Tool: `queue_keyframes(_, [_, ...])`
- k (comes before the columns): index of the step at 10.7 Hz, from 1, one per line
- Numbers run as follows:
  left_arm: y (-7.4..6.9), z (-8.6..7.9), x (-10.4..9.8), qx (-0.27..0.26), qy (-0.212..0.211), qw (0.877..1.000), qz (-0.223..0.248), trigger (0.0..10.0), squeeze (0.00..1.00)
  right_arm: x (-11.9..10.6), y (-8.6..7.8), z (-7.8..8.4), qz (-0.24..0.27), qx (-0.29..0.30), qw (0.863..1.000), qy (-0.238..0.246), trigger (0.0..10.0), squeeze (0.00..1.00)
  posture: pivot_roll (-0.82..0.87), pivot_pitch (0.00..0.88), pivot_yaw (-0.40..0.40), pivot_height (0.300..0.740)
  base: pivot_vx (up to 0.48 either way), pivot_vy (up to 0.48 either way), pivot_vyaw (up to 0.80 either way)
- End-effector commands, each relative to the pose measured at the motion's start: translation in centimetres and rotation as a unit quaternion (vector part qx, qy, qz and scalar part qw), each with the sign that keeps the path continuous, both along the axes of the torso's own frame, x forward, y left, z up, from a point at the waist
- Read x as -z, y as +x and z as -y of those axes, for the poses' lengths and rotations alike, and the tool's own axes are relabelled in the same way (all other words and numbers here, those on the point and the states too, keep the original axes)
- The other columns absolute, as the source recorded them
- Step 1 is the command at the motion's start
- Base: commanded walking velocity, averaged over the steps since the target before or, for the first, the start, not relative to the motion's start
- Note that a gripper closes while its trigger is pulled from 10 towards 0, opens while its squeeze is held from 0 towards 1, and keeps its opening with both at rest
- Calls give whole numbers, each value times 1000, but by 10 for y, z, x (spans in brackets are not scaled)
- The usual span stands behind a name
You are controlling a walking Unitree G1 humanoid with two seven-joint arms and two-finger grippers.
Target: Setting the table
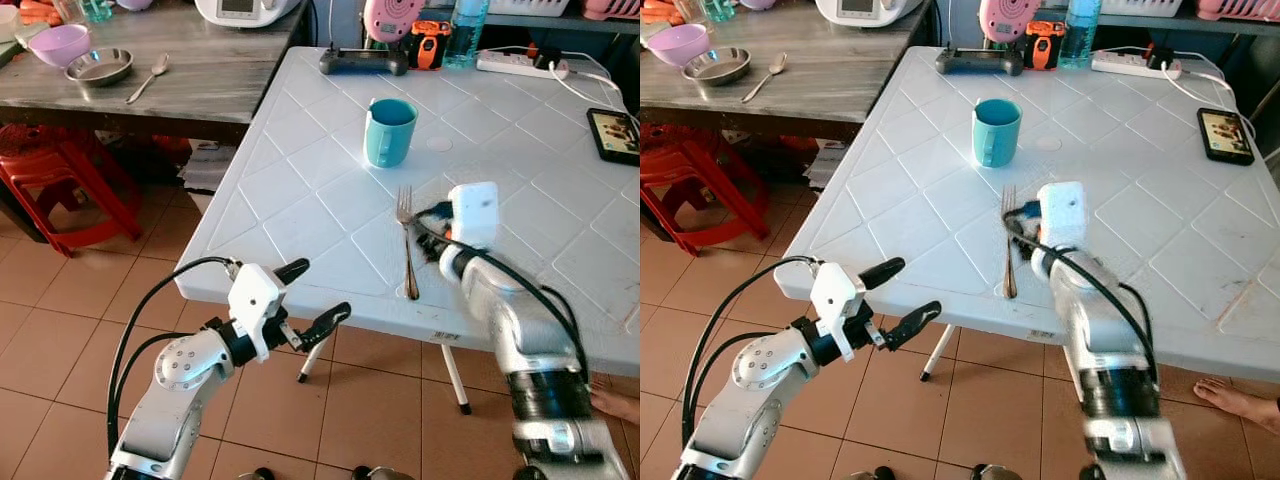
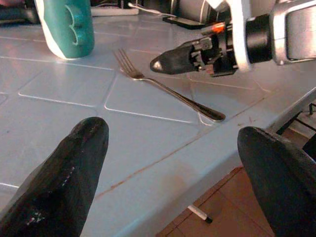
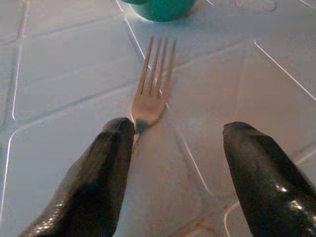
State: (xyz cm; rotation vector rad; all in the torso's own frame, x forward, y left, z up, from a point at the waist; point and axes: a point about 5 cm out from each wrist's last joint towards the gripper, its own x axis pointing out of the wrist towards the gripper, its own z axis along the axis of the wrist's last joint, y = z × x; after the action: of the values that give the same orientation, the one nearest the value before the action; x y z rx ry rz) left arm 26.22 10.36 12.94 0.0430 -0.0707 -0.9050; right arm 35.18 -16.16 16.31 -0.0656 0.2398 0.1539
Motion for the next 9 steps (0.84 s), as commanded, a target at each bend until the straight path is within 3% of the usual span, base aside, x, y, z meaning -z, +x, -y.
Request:
queue_keyframes(1, [0, -1, 0, 2, 2, 1000, -3, 10000, 0, -4, 4, -4, 3, -10, 1000, -1, 10000, 1000, -50, 168, 20, 740, 0, 0, 0])
queue_keyframes(4, [-1, -2, 0, 2, 3, 1000, -3, 10000, 0, 5, 11, -25, -8, -24, 1000, 12, 10000, 1000, -38, 173, 21, 740, 0, 0, 0])
queue_keyframes(7, [-2, -1, 0, 4, 3, 1000, -5, 10000, 0, 22, 13, -31, -46, -22, 999, -7, 10000, 1000, -39, 176, 20, 740, 0, 0, 0])
queue_keyframes(8, [-1, -1, 0, 3, 2, 1000, -5, 10000, 0, 28, 14, -29, -57, -21, 998, -9, 3216, 47, -40, 178, 20, 740, 0, 0, 0])
queue_keyframes(9, [-2, -1, 0, 4, 2, 1000, -6, 10000, 0, 33, 14, -25, -66, -18, 998, -8, 0, 0, -38, 178, 20, 740, 0, 0, 0])
